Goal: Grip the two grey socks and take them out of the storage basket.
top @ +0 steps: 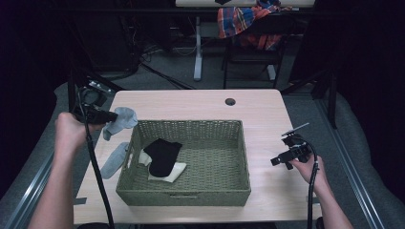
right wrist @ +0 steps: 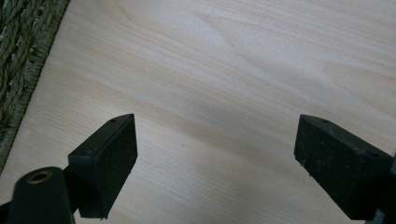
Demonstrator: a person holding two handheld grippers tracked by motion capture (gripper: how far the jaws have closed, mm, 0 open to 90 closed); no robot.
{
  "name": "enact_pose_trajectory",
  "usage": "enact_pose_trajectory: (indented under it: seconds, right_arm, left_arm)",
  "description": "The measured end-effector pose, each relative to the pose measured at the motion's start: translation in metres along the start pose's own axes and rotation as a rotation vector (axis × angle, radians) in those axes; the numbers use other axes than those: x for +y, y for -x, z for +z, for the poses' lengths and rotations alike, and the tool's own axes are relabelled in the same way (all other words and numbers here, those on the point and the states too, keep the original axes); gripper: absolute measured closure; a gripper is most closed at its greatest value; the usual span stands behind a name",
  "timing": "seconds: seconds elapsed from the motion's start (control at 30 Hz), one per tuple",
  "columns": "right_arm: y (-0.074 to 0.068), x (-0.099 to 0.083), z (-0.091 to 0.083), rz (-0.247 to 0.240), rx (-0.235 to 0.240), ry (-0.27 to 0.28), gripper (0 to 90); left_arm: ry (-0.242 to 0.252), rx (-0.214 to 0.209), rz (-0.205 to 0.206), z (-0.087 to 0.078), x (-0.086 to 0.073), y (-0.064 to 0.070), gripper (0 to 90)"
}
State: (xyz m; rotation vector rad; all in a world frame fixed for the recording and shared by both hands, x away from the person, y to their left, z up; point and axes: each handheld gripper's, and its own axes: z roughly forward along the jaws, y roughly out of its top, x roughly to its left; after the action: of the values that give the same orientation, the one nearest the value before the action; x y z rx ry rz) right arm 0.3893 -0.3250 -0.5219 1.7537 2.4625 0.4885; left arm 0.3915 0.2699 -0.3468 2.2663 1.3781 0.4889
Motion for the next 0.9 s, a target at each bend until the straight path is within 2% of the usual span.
enact_pose_trajectory:
  seconds: [0.03, 0.17, 0.33, 0.37, 0.4, 0.47, 0.53, 0.63, 0.73, 0.9]
  right_arm:
    - [0.0, 0.0, 0.0, 0.0, 0.0, 0.001, 13.0]
    - [0.0, 0.0, 0.0, 0.0, 0.0, 0.001, 13.0]
    - [0.0, 0.0, 0.0, 0.001, 0.001, 0.002, 13.0]
    - [-0.001, -0.001, 0.002, 0.024, 0.0, 0.028, 13.0]
    - [0.0, 0.0, 0.0, 0.001, 0.0, 0.002, 13.0]
    - [0.0, 0.0, -0.001, -0.006, -0.003, -0.006, 13.0]
    - [0.0, 0.0, 0.0, -0.002, -0.001, -0.002, 13.0]
    - [0.0, 0.0, 0.0, 0.0, 0.0, 0.001, 13.0]
    - [0.0, 0.0, 0.0, -0.004, -0.001, -0.003, 13.0]
    - [0.0, 0.0, 0.001, -0.001, 0.0, -0.002, 13.0]
  left_arm:
    - [-0.008, 0.02, -0.005, 0.001, -0.002, -0.002, 88.4]
    - [-0.029, 0.043, -0.028, 0.006, -0.012, -0.011, 88.3]
    - [-0.045, 0.052, -0.076, 0.017, -0.028, -0.022, 88.3]
    - [-0.051, 0.054, -0.084, 0.019, -0.03, -0.023, 88.3]
    - [-0.058, 0.068, -0.097, 0.023, -0.036, -0.026, 88.3]
    - [-0.055, 0.062, -0.112, 0.026, -0.04, -0.027, 88.3]
    - [-0.062, 0.073, -0.124, 0.031, -0.046, -0.028, 88.3]
    - [-0.062, 0.06, -0.152, 0.038, -0.055, -0.03, 88.3]
    - [-0.089, 0.05, -0.158, 0.05, -0.064, -0.03, 88.2]
    - [-0.095, 0.036, -0.186, 0.064, -0.075, -0.032, 88.2]
